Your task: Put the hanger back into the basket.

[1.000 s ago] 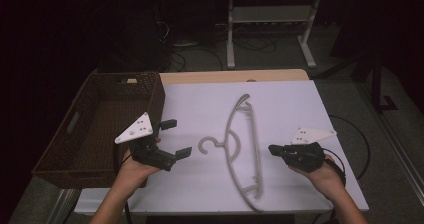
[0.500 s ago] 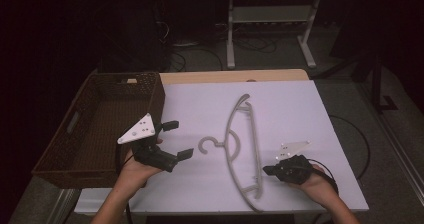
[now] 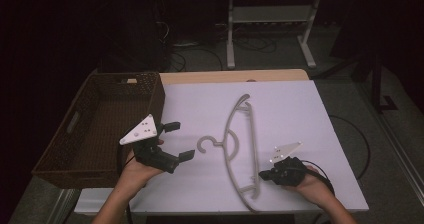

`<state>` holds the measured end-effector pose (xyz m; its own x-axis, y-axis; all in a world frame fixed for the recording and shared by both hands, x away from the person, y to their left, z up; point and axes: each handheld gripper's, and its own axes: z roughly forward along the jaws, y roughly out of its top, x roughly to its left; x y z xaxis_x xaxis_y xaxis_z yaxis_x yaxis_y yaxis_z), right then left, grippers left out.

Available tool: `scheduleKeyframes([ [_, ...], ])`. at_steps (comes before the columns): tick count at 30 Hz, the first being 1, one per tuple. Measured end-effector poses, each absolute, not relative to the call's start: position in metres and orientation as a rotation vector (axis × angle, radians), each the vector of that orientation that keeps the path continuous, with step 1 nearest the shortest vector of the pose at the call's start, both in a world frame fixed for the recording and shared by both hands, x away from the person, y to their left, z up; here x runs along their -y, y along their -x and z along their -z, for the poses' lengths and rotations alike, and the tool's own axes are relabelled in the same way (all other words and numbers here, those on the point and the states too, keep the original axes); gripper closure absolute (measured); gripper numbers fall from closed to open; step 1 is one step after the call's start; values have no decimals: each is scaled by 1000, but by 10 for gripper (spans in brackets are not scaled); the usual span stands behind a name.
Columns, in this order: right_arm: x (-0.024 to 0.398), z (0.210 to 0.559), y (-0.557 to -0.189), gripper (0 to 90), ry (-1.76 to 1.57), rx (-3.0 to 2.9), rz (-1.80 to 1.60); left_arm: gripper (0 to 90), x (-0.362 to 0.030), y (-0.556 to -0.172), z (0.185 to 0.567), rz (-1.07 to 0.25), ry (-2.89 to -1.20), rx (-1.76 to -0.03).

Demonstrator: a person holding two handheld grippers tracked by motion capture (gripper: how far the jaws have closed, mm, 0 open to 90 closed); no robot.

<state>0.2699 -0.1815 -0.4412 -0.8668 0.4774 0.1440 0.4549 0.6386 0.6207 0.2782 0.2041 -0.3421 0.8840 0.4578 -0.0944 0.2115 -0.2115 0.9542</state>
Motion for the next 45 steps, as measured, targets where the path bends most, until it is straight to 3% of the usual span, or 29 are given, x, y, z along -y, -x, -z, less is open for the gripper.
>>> scheduleKeyframes([
  [28, 90, 443, -292, 895, -487, -2860, -1051, 0, -201, -279, 346, -235, -1802, -514],
  [34, 99, 434, -294, 895, -570, -2819, -1093, 0, -201, -280, 347, -237, -1806, -534],
  [45, 122, 413, -345, 895, -785, -2614, -1193, 0, -198, -281, 352, -229, -1825, -543],
])
